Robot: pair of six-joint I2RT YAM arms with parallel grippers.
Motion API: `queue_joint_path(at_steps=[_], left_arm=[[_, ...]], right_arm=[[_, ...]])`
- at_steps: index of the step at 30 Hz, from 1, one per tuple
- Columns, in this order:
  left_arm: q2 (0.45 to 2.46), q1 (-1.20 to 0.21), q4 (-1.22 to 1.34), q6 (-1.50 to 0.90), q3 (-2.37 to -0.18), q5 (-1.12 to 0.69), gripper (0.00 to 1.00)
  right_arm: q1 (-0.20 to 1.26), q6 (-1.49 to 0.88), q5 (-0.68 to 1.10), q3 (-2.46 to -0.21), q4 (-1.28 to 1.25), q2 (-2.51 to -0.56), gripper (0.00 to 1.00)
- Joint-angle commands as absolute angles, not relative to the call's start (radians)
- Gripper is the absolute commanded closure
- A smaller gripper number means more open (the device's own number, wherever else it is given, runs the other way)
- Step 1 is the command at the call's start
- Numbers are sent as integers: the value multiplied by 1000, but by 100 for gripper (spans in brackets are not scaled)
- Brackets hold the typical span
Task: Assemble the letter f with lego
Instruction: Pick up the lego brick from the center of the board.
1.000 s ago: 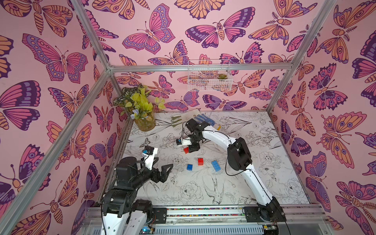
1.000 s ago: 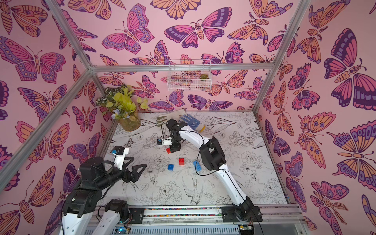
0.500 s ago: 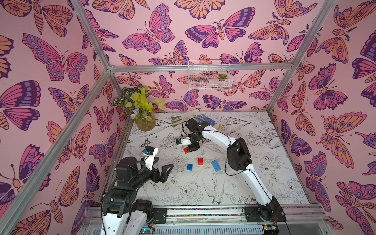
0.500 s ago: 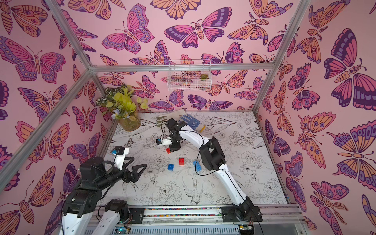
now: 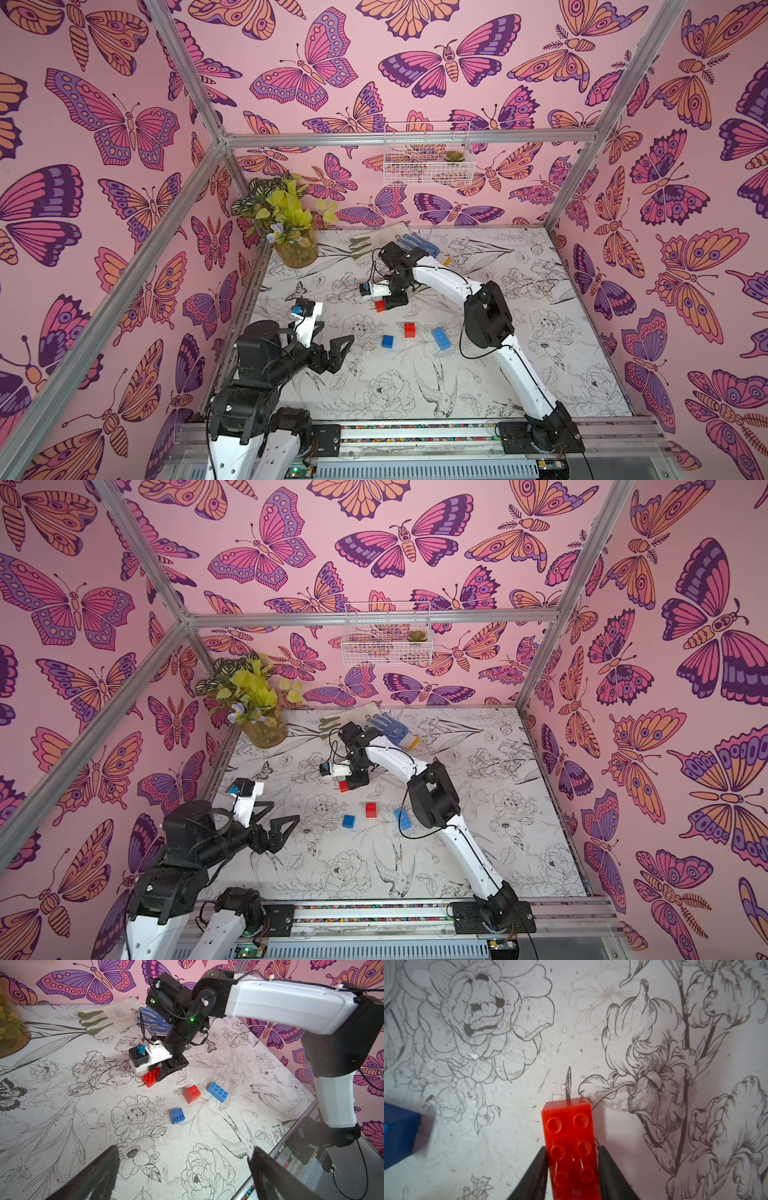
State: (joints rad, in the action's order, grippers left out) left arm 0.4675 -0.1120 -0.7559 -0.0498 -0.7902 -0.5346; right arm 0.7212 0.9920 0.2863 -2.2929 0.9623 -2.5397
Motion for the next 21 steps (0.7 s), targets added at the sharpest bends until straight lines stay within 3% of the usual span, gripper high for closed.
queue_joint_path(at_steps=[1, 12, 21], left_arm=[[462, -117, -744, -53, -778, -550, 1], [459, -119, -744, -53, -778, -548, 1], [457, -120, -744, -54, -778, -548, 1]], right_arm=[[728, 982, 308, -2319, 1004, -2559, 61], [728, 972, 314, -2285, 999, -2522, 71], [723, 965, 297, -2189, 986, -2414, 72]])
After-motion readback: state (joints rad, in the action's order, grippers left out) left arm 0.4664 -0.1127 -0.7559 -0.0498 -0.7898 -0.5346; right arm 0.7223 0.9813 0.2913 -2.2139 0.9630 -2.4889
